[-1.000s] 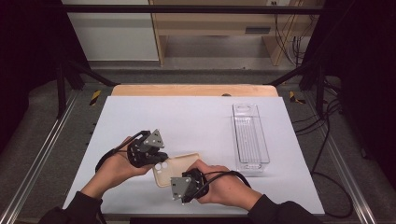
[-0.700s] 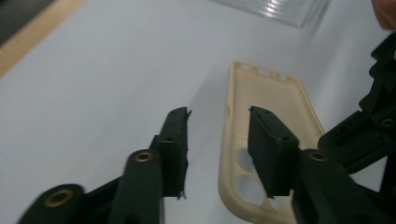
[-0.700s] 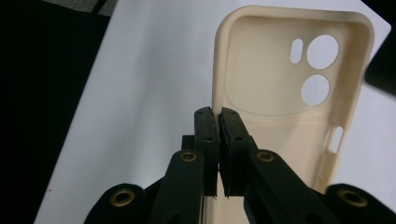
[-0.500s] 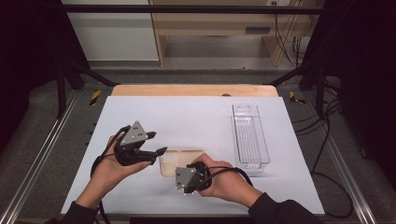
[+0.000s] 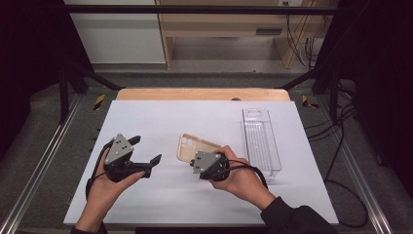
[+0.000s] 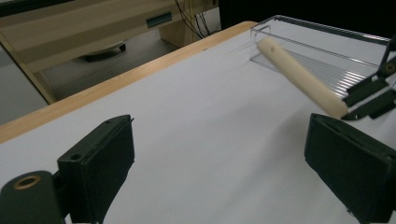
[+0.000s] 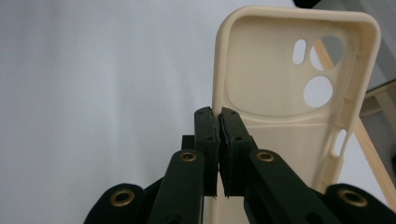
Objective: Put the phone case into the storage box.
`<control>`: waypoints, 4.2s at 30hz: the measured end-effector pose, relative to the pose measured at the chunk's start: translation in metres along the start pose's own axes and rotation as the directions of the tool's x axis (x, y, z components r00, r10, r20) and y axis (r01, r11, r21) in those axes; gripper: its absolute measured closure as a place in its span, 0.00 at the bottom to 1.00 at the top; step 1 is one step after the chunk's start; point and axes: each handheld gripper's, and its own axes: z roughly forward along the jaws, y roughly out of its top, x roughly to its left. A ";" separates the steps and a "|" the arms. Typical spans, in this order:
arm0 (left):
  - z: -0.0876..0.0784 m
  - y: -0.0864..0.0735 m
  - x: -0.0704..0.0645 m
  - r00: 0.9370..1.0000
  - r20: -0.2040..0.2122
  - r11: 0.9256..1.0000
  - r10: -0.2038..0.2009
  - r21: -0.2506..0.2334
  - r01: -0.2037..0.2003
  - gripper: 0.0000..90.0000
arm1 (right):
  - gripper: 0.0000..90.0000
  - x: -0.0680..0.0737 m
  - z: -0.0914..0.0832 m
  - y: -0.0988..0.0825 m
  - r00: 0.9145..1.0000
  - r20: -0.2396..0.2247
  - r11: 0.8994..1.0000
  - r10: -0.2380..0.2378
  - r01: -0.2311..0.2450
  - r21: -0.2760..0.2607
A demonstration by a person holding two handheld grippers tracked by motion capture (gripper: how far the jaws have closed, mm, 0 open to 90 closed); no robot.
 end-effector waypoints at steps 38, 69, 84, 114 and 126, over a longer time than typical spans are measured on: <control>0.011 -0.059 0.002 0.988 -0.073 0.989 -0.133 -0.078 0.127 0.05 | 0.97 -0.071 -0.031 -0.017 0.871 0.167 0.861 0.461 -0.395 -0.320; 0.010 -0.069 0.002 0.986 -0.097 0.980 -0.133 -0.162 0.116 0.04 | 0.98 -0.139 -0.074 -0.079 0.562 0.280 0.615 0.778 -0.589 -0.524; 0.009 -0.071 0.003 0.985 -0.099 0.978 -0.141 -0.171 0.122 0.03 | 0.98 -0.158 -0.059 -0.105 0.464 0.308 0.555 0.830 -0.644 -0.527; 0.008 -0.072 0.003 0.987 -0.092 0.977 -0.133 -0.179 0.115 0.03 | 0.98 -0.173 -0.025 -0.133 0.397 0.390 0.552 0.831 -0.676 -0.488; 0.007 -0.072 0.004 0.986 -0.092 0.975 -0.142 -0.188 0.122 0.02 | 0.98 -0.174 -0.019 -0.136 0.392 0.392 0.548 0.832 -0.686 -0.478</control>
